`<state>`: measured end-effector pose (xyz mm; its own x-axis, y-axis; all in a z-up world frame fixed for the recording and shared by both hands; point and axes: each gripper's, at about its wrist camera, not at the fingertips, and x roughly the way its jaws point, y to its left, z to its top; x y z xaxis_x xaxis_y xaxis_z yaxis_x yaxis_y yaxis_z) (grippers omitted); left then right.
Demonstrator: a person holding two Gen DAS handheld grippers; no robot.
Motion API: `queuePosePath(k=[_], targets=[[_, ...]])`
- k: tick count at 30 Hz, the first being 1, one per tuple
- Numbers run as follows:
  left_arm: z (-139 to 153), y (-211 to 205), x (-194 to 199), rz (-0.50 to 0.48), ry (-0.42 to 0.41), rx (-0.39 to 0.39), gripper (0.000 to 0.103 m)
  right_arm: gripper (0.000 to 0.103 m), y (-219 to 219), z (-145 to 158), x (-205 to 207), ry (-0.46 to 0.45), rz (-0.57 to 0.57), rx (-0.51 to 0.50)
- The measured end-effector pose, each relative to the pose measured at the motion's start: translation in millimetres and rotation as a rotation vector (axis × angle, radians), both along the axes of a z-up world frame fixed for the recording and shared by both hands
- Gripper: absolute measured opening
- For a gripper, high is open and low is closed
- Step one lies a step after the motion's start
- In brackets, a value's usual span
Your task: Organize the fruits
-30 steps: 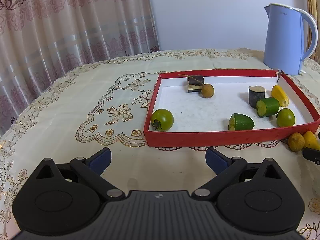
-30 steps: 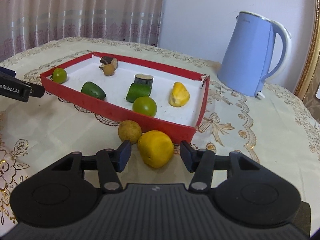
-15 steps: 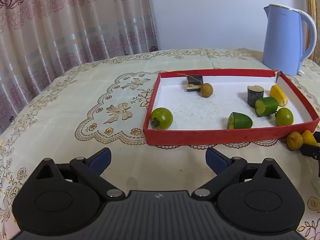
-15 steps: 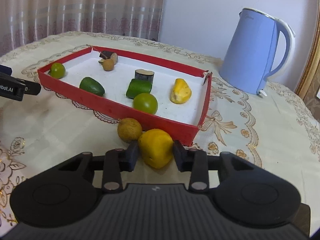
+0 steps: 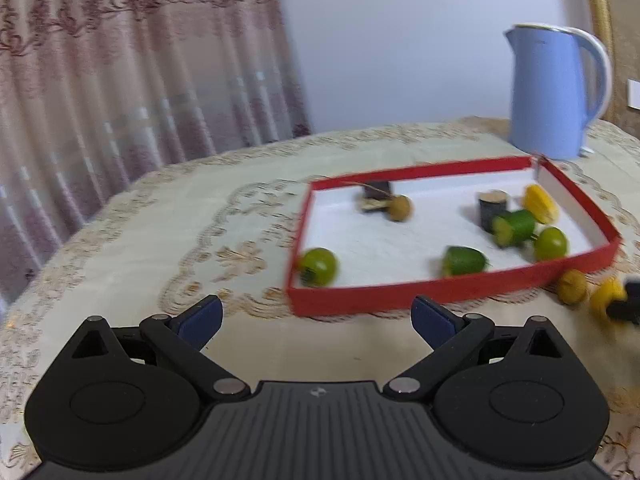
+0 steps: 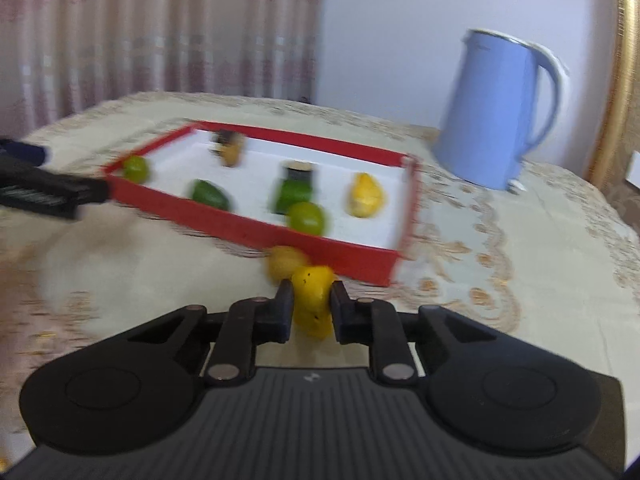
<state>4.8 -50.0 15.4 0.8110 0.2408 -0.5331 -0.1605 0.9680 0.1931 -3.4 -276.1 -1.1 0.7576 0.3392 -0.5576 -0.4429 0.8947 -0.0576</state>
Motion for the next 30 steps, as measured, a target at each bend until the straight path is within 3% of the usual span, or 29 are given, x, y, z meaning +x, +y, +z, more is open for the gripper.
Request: queuePosePath(k=[1,3,6,9,11,12,14,15,16,20,23,29,30], targets=[[1.8,4.5,1.0,0.011,-0.002,-0.011,0.101,0.003,9.4,1.5,-6.0,0.003,0.046,0.005],[4.2,12.5,2.6,0.029,-0.004,-0.037,0.101,0.003,29.3,3.5,-10.4,0.005,0.110,0.030],[4.0,18.1,3.8,0.044,0.014,-0.056,0.101,0.009,60.2,-2.6,-11.6,-0.021,0.186,-0.009],[3.0,16.0,-1.9,-0.018,0.034,-0.091,0.101,0.015,57.0,5.4,-18.0,-0.070,0.166,-0.032],[2.9,8.1,-7.3,-0.099,0.035,-0.121,0.101,0.022,36.1,15.6,-22.4,-0.111,0.081,-0.019],[3.1,2.4,-10.0,-0.151,0.034,-0.135,0.101,0.031,22.5,18.7,-23.3,-0.125,0.017,-0.007],[3.5,-14.8,-16.6,-0.252,0.019,-0.144,0.101,0.057,-9.0,22.0,-22.9,-0.145,-0.131,0.016],[3.4,-26.4,-20.4,-0.303,0.008,-0.141,0.101,0.079,-25.1,21.6,-22.8,-0.144,-0.194,0.031],[2.6,-39.7,-23.6,-0.345,0.001,-0.132,0.101,0.085,-41.2,20.5,-23.4,-0.140,-0.264,0.038],[-8.3,-95.2,-30.3,-0.443,-0.026,-0.020,0.101,0.086,-73.9,15.8,-28.4,-0.106,-0.419,0.050],[-24.5,-125.7,-24.8,-0.437,-0.017,0.077,0.101,0.103,-82.5,12.4,-34.7,-0.116,-0.468,0.035],[-33.9,-137.6,-9.6,-0.452,0.050,-0.005,0.101,0.103,-87.1,11.9,-38.6,-0.163,-0.539,-0.026],[-34.9,-138.2,-6.7,-0.449,0.058,-0.014,0.097,0.103,-89.7,12.7,-39.9,-0.157,-0.556,-0.024]])
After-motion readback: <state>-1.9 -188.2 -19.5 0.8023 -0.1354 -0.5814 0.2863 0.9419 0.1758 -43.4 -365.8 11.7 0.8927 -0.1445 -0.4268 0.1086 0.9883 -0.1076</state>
